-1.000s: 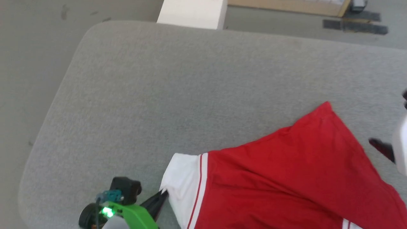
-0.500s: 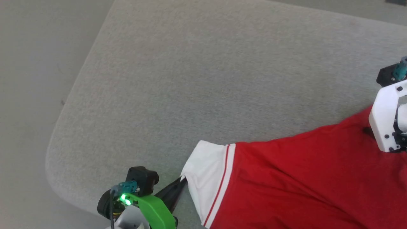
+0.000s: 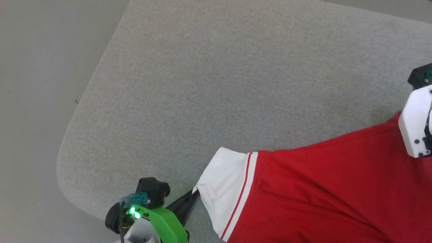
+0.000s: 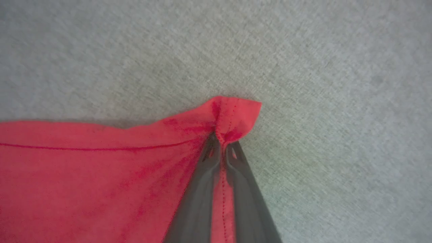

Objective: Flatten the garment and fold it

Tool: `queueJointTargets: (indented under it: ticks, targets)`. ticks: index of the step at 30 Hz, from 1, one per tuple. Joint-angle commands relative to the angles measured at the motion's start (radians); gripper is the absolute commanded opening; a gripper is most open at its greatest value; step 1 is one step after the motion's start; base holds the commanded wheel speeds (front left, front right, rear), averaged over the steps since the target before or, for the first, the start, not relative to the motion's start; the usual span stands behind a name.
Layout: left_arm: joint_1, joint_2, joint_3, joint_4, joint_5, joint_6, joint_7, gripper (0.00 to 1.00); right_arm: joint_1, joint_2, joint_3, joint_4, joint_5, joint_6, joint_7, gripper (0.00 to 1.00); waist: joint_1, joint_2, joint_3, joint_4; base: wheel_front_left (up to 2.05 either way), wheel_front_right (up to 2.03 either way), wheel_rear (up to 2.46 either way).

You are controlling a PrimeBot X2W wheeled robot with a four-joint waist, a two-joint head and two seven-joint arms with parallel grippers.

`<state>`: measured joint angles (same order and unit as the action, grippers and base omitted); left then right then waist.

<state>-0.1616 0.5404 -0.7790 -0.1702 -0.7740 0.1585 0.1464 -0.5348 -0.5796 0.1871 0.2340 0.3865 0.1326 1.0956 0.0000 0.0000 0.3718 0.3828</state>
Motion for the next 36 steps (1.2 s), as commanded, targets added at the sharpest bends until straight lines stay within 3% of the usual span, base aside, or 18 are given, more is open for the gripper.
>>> queueJointTargets:
  ticks: [1, 6, 17, 24, 36]
  targets:
    - [-0.018, 0.006, 0.006, 0.001, 0.003, -0.002, -0.010, 0.00, 0.023, 0.021, 0.022, 0.040, 0.012, -0.002, -0.028, 0.00, 0.0000, 0.0000, -0.032, -0.024, 0.00, 0.00, 0.00]
    - [-0.026, 0.044, 0.045, -0.029, 0.012, 0.016, -0.031, 0.00, -0.040, 0.014, 0.033, 0.020, 0.068, -0.002, -0.195, 0.00, 0.0000, 0.0000, -0.126, -0.081, 0.00, 0.00, 0.00]
    - [-0.146, 0.109, 0.177, -0.141, 0.084, 0.048, -0.127, 0.00, -0.121, -0.006, 0.039, -0.100, 0.142, -0.002, -0.388, 0.00, 0.0000, 0.0000, -0.273, -0.205, 0.00, 0.00, 0.00]
    - [-0.251, 0.128, 0.299, -0.214, 0.091, 0.073, -0.190, 0.00, -0.166, -0.025, 0.046, -0.219, 0.156, -0.002, -0.484, 0.00, 0.0000, 0.0000, -0.326, -0.284, 0.00, 0.00, 0.00]
    - [-0.472, 0.172, 0.436, -0.290, 0.088, 0.078, -0.174, 0.00, -0.206, -0.031, -0.017, -0.376, 0.184, -0.002, -0.562, 0.00, 0.0000, 0.0000, -0.328, -0.381, 0.00, 0.00, 0.00]
